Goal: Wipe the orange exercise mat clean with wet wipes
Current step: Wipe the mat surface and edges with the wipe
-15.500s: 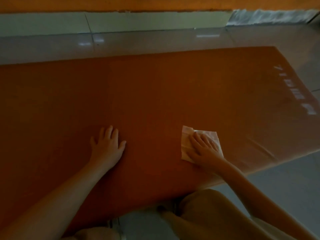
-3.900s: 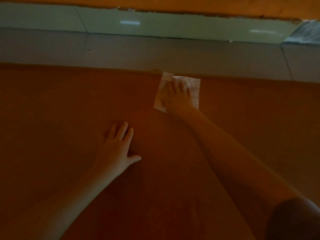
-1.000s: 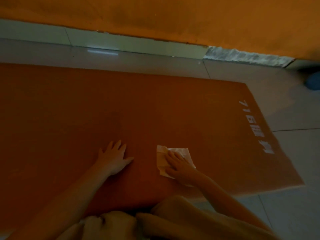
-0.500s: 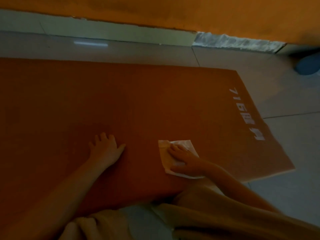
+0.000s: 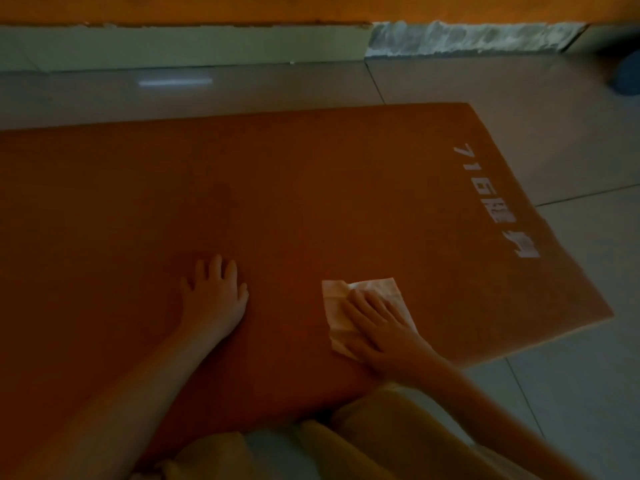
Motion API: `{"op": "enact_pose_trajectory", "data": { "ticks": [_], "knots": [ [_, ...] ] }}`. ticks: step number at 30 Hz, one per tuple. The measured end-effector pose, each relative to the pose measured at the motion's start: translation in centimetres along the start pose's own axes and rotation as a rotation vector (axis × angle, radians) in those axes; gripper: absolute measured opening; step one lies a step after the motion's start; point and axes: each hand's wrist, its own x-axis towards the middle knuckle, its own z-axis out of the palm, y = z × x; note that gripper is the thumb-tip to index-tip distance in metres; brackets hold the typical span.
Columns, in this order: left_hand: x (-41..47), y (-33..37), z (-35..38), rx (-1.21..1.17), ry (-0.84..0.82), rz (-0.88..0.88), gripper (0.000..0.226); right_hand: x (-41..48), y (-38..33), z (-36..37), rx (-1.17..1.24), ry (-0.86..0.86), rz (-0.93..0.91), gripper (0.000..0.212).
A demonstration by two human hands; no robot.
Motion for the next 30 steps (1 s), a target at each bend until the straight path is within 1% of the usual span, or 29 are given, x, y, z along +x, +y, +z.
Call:
{"op": "enact_pose_trajectory", "data": {
  "ticks": [2, 4, 5, 7, 8, 9, 10, 12, 13, 14, 16, 18, 19, 21, 22, 23, 25, 26, 28, 30],
  "knots": [
    [-0.3, 0.0, 0.4, 0.002, 0.031, -0.006, 0.059, -0.3, 1.6, 0.3, 0.019, -0.022, -0.009, 0.091],
    [-0.4, 0.1, 0.6, -0.004, 0.055, 0.001, 0.060, 0.8, 3.6, 0.0, 0.052, 0.005, 0.066, 0.099],
    [-0.4, 0.1, 0.7, -0.012, 0.063, 0.018, 0.061, 1.7, 4.3, -0.5, 0.060, 0.020, 0.127, 0.098],
    [-0.1, 0.1, 0.8, -0.023, 0.069, 0.068, 0.061, 3.9, 4.9, -1.2, 0.054, 0.021, 0.247, 0.083],
    [0.0, 0.0, 0.8, -0.029, 0.065, 0.088, 0.061, 5.0, 4.5, -1.5, 0.058, 0.014, 0.275, 0.075],
    [0.1, -0.1, 0.7, -0.038, 0.053, 0.096, 0.061, 5.7, 3.7, -1.8, 0.058, 0.015, 0.264, 0.072],
    [0.1, -0.1, 0.7, -0.047, 0.040, 0.095, 0.061, 6.2, 2.7, -1.8, 0.047, 0.015, 0.220, 0.075],
    [0.1, -0.1, 0.6, -0.051, 0.028, 0.090, 0.060, 6.0, 0.7, -1.4, 0.003, 0.014, 0.076, 0.090],
    [0.1, -0.1, 0.5, -0.045, 0.024, 0.091, 0.060, 5.3, 0.1, -1.3, -0.004, -0.002, 0.020, 0.093],
    [0.1, -0.1, 0.4, -0.038, 0.018, 0.092, 0.061, 4.5, 0.0, -1.5, 0.003, -0.028, -0.014, 0.092],
    [0.2, -0.1, 0.4, -0.037, 0.007, 0.089, 0.061, 4.3, 1.5, -1.9, 0.014, -0.075, -0.014, 0.089],
    [0.1, -0.1, 0.4, -0.039, -0.001, 0.087, 0.060, 5.5, 3.6, -2.4, 0.007, -0.074, 0.058, 0.099],
    [0.2, -0.1, 0.4, -0.035, -0.001, 0.086, 0.060, 6.7, 4.6, -2.8, -0.009, -0.058, 0.116, 0.099],
    [0.3, -0.1, 0.6, -0.029, 0.005, 0.078, 0.060, 9.5, 5.2, -3.4, -0.048, -0.019, 0.216, 0.078],
    [0.3, 0.0, 0.6, -0.029, 0.008, 0.076, 0.060, 10.7, 4.7, -3.6, -0.042, 0.006, 0.232, 0.070],
    [0.3, 0.0, 0.7, -0.034, 0.013, 0.075, 0.060, 11.5, 3.9, -3.7, -0.024, 0.028, 0.221, 0.067],
    [0.3, 0.1, 0.6, -0.038, 0.015, 0.074, 0.060, 12.1, 1.9, -3.3, -0.016, 0.035, 0.113, 0.068],
    [0.2, 0.2, 0.6, -0.035, 0.012, 0.070, 0.060, 11.8, 1.0, -2.8, -0.034, 0.024, 0.033, 0.073],
    [0.2, 0.2, 0.7, -0.030, 0.007, 0.064, 0.060, 10.4, 0.3, -2.2, -0.061, -0.021, -0.098, 0.094],
    [0.2, 0.2, 0.7, -0.024, 0.008, 0.068, 0.061, 10.1, 1.8, -2.4, -0.086, -0.044, -0.114, 0.102]
  ]
}}
